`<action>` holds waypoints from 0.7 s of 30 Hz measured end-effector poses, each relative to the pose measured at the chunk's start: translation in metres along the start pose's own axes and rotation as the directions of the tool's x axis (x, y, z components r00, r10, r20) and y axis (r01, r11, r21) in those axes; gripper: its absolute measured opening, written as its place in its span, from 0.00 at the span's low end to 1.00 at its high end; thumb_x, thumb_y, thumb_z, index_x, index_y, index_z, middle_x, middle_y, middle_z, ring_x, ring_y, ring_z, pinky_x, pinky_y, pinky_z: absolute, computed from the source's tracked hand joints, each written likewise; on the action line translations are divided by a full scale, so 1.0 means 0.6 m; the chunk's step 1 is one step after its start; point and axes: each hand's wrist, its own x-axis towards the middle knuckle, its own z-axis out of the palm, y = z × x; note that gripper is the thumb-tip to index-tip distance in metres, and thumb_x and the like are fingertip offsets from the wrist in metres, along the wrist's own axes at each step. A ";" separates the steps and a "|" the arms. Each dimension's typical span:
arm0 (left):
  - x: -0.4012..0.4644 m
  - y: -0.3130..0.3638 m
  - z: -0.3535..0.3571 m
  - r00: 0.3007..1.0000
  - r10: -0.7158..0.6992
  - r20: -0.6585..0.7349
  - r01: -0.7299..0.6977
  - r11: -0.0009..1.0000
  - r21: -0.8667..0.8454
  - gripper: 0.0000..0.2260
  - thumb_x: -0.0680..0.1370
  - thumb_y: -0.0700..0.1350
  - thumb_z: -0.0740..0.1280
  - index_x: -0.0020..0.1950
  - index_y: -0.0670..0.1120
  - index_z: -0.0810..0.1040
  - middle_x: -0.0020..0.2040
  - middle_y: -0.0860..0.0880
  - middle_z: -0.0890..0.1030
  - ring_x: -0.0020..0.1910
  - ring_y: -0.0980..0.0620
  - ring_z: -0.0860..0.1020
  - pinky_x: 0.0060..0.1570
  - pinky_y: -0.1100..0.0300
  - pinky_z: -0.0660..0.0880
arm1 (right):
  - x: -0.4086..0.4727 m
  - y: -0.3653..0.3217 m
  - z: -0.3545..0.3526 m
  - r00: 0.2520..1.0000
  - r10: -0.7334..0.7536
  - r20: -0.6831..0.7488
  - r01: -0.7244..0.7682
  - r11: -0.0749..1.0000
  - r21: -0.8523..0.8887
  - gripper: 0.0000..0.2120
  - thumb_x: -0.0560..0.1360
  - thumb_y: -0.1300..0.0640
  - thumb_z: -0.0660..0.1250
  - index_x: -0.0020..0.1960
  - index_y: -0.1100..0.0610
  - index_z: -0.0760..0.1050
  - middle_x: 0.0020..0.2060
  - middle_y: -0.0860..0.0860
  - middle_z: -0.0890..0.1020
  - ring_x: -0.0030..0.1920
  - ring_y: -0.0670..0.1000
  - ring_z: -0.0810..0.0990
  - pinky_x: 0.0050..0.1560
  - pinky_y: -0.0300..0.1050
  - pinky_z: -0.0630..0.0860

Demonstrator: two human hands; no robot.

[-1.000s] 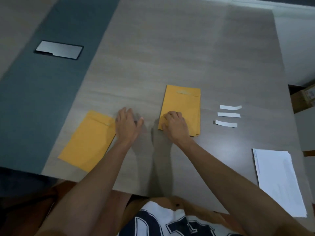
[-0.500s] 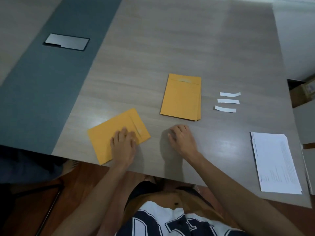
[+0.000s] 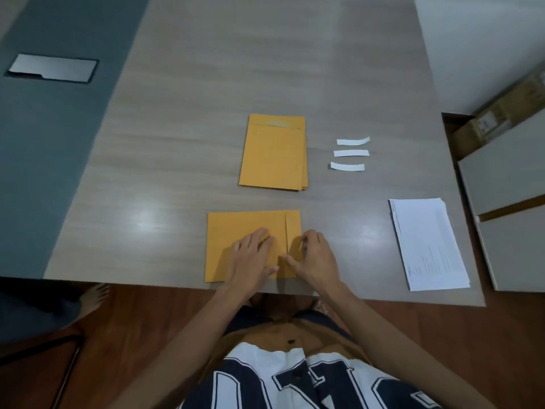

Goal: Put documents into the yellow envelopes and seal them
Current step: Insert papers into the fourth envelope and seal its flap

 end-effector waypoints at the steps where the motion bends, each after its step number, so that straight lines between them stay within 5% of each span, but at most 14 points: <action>1: 0.003 0.006 -0.001 1.000 0.009 0.007 -0.009 1.000 0.010 0.32 0.75 0.61 0.67 0.75 0.50 0.64 0.78 0.49 0.59 0.72 0.46 0.62 0.63 0.51 0.63 | -0.002 0.000 -0.001 1.000 0.017 -0.002 -0.017 1.000 -0.002 0.24 0.69 0.44 0.73 0.56 0.55 0.68 0.50 0.50 0.73 0.50 0.50 0.73 0.45 0.45 0.74; 16: 0.013 0.014 -0.012 1.000 0.006 -0.014 -0.005 1.000 0.017 0.33 0.72 0.62 0.69 0.73 0.52 0.66 0.75 0.50 0.62 0.69 0.48 0.64 0.60 0.52 0.64 | 0.001 0.028 -0.054 0.977 0.209 -0.048 -0.194 0.957 0.214 0.14 0.73 0.59 0.70 0.54 0.54 0.68 0.37 0.50 0.80 0.41 0.49 0.79 0.40 0.43 0.77; 21: 0.026 0.015 -0.027 1.000 0.013 0.009 -0.012 1.000 -0.022 0.34 0.69 0.63 0.72 0.72 0.55 0.67 0.74 0.52 0.62 0.69 0.50 0.63 0.62 0.54 0.63 | 0.002 0.056 -0.056 0.978 0.196 -0.075 -0.180 0.968 0.174 0.11 0.72 0.60 0.71 0.50 0.53 0.71 0.41 0.49 0.78 0.41 0.46 0.77 0.44 0.44 0.77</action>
